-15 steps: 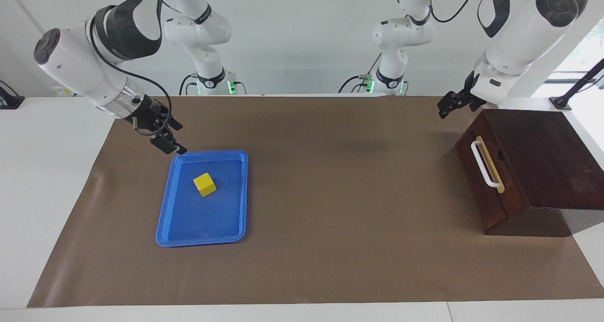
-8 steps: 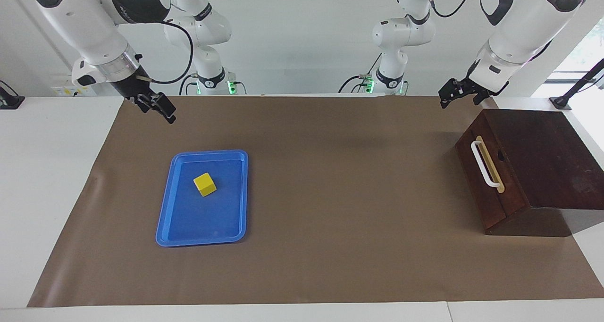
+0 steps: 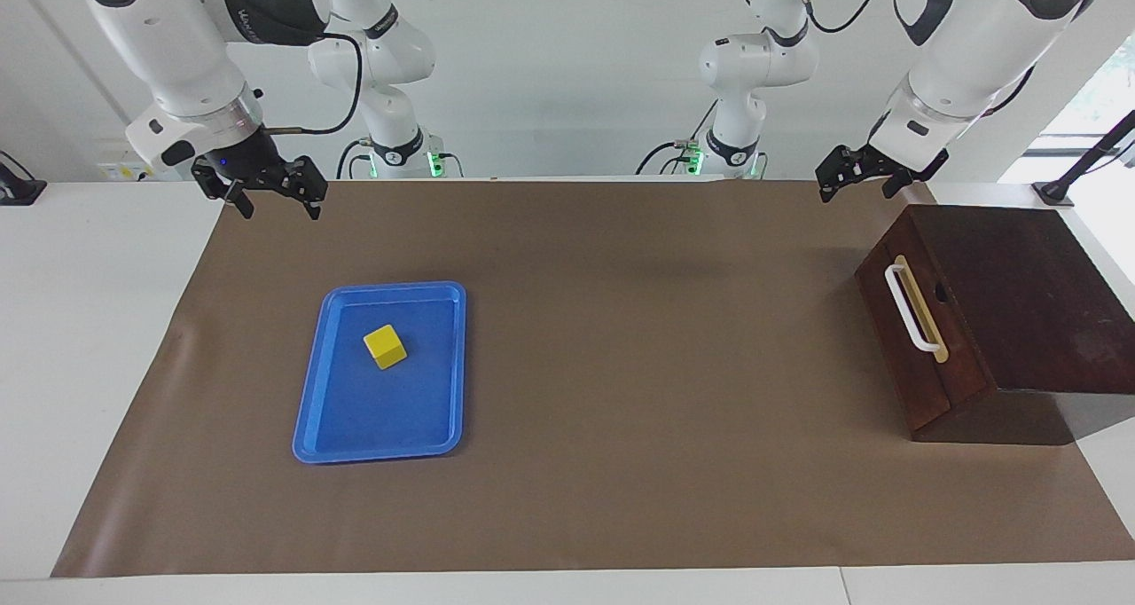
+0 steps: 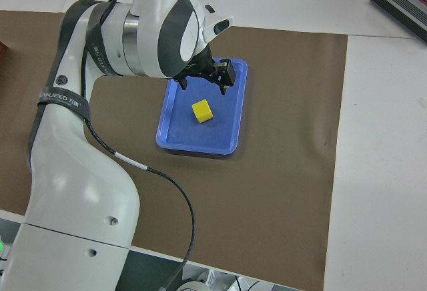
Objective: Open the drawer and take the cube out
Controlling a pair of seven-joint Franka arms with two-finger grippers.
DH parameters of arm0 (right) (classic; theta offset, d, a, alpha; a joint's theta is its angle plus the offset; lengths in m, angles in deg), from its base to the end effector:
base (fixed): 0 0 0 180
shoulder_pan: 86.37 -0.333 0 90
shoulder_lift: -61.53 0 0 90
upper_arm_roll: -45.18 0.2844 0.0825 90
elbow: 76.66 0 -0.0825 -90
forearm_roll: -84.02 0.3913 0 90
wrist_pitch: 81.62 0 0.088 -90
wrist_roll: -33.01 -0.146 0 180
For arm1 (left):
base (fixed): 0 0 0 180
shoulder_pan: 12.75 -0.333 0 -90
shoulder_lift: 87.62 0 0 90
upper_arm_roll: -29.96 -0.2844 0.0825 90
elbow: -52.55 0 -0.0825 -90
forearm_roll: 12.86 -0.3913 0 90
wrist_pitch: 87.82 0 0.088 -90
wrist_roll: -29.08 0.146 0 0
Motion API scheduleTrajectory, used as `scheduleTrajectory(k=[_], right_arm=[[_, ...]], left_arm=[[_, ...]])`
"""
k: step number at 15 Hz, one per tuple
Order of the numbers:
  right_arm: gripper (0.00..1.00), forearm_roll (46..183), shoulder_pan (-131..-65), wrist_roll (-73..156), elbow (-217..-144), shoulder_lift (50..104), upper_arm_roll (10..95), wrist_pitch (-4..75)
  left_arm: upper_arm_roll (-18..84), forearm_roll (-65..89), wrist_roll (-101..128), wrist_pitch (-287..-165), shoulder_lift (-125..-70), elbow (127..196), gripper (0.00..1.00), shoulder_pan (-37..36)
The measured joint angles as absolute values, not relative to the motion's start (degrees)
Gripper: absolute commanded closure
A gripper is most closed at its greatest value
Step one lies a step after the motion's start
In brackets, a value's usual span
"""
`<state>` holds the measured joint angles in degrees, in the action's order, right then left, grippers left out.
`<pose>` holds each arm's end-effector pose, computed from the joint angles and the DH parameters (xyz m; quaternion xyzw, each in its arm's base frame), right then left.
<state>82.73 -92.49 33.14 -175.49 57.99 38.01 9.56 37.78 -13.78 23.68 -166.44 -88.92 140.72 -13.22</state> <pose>0.5393 -0.0144 0.5158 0.9993 -0.0071 -0.0362 0.0070 0.5343 -0.0657 0.5417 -0.9954 0.0162 0.0931 0.0169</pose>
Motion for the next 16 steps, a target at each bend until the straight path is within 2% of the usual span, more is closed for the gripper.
scheduleTrajectory(k=[16], right_arm=[[0.0,82.73,-92.76,34.33,-175.51,58.01,38.1,8.72]], left_arm=[[36.84,-13.78,24.31,-168.21,-88.99,141.92,0.0,-13.19]])
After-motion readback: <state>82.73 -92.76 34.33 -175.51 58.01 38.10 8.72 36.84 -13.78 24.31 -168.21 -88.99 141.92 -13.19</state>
